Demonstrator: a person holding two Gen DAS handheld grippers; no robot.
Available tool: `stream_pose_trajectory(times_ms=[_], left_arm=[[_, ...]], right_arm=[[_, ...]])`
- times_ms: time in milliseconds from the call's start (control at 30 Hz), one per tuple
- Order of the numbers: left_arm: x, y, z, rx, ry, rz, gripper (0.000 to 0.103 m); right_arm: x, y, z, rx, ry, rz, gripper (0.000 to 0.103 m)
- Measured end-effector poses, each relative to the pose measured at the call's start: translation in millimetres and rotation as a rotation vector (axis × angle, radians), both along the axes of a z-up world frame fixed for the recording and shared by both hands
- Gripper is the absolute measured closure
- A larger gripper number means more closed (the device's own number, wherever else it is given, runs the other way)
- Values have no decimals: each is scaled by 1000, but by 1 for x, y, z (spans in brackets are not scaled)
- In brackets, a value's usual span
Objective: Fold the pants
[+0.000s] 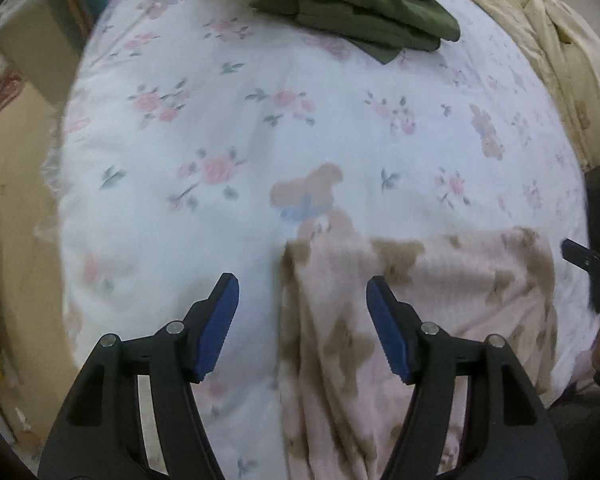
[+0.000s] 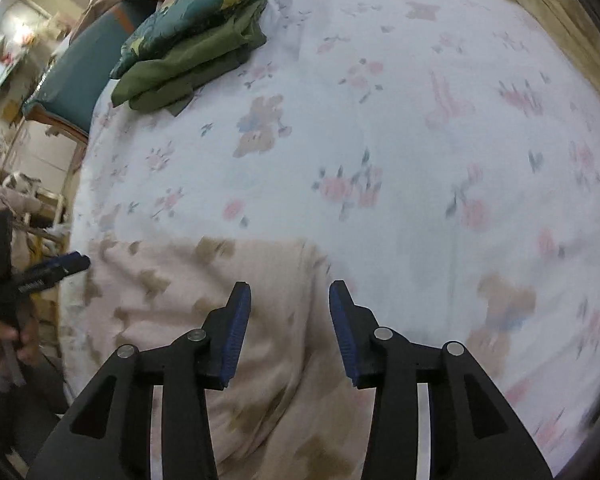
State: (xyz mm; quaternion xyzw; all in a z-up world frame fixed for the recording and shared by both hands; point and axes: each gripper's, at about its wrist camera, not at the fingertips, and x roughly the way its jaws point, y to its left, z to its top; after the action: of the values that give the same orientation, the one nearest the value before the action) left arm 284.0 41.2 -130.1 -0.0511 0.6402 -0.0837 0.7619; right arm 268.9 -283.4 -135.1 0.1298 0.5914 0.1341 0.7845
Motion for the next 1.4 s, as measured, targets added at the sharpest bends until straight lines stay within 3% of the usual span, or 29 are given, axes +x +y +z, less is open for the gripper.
stream_pose_trajectory(times_ms=[167,200,233,267,300,333,367,400,467,567,733,1000,1133,1233,1400], left_arm=[[17,-12,-15,-49,19,-124,42],[16,-17,-19,-24,26,-157,45],[17,-22,-25,7,45,-187,58],[18,-25,-31,32,64,-210,60],[20,-27,-32,40,60,-226,63],[22,-28,-31,38,57,-232,81],[26,-27,-27,25,56,-242,95],[30,-29,-26,1,64,-247,99],[36,-29,-19,-11,50,-267,100],[47,-21,-5,-32,-3,-211,100],[54,-17,37,-37,-213,-218,100],[10,-33,64,-6,-361,-420,99],[-14,-40,82,31,-391,-463,99],[-30,-38,89,26,-383,-477,99],[-72,-40,87,84,-339,-580,99]], right_arm=[[23,1,-27,142,82,19,56],[27,5,-33,132,93,34,56],[28,7,-37,125,101,41,55],[31,13,-44,127,118,64,58],[32,17,-46,113,122,78,64],[34,22,-47,68,119,102,89],[36,25,-46,67,113,131,96],[37,28,-43,81,103,155,96],[42,33,-35,54,78,191,97],[50,38,-15,39,-10,202,98],[58,34,29,43,-219,137,98],[32,19,40,41,-264,169,98],[3,10,49,43,-257,198,98],[-20,13,58,29,-271,216,98],[-59,25,55,-18,-250,278,98]])
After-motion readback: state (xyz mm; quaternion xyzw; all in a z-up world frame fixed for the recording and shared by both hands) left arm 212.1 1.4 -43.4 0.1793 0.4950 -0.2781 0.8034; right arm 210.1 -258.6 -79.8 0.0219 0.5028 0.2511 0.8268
